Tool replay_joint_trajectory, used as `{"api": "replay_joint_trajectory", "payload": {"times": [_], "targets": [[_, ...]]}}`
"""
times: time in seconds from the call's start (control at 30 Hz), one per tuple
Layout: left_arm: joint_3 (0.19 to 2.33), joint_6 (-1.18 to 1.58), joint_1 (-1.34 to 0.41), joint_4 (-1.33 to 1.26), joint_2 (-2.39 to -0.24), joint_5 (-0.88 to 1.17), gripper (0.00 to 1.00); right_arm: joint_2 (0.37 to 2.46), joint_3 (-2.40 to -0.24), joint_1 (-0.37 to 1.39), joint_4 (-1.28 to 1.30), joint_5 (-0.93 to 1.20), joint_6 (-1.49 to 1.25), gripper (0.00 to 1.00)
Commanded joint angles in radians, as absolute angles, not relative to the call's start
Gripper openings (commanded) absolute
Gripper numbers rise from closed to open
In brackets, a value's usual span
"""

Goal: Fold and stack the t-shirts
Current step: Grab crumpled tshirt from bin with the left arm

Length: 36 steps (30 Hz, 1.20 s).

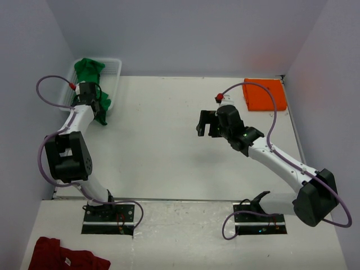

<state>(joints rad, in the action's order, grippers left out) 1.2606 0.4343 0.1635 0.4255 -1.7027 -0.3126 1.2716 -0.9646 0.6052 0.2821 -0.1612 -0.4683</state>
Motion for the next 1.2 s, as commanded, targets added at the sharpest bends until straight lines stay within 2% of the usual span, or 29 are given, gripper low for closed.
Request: {"api": "replay_joint_trajectory", "payload": {"times": [0.0, 0.2, 0.3, 0.37, 0.4, 0.43, 0.47, 0.57, 0.9, 1.17], "targets": [[1.273, 0.437, 0.166, 0.385, -1.726, -0.258, 0.42, 1.279, -0.968, 0.611, 0.247, -0.147, -0.459, 0.99], [1.27, 0.443, 0.164, 0.379, -1.772, -0.256, 0.42, 1.281, -0.966, 0.612, 0.245, -0.141, -0.459, 0.99], [1.287, 0.452, 0.164, 0.39, -1.802, -0.267, 0.38, 1.282, -0.966, 0.612, 0.245, -0.14, -0.457, 0.99], [1.287, 0.46, 0.164, 0.384, -1.801, -0.265, 0.27, 1.284, -0.966, 0.612, 0.247, -0.137, -0.457, 0.99], [1.289, 0.462, 0.164, 0.382, -1.798, -0.267, 0.15, 1.284, -0.968, 0.612, 0.248, -0.138, -0.459, 0.99], [1.287, 0.465, 0.164, 0.379, -1.789, -0.268, 0.09, 1.287, -0.968, 0.612, 0.249, -0.138, -0.457, 0.99], [1.287, 0.465, 0.164, 0.379, -1.786, -0.27, 0.09, 1.287, -0.968, 0.611, 0.249, -0.135, -0.457, 0.99], [1.29, 0.462, 0.164, 0.387, -1.757, -0.271, 0.0, 1.292, -0.969, 0.611, 0.242, -0.127, -0.459, 0.99], [1.304, 0.433, 0.149, 0.419, -1.56, -0.285, 0.0, 1.322, -0.982, 0.611, 0.242, -0.101, -0.466, 0.99], [1.517, 0.335, 0.097, 0.485, -1.511, -0.266, 0.0, 1.33, -0.985, 0.614, 0.245, -0.097, -0.468, 0.99]]}}
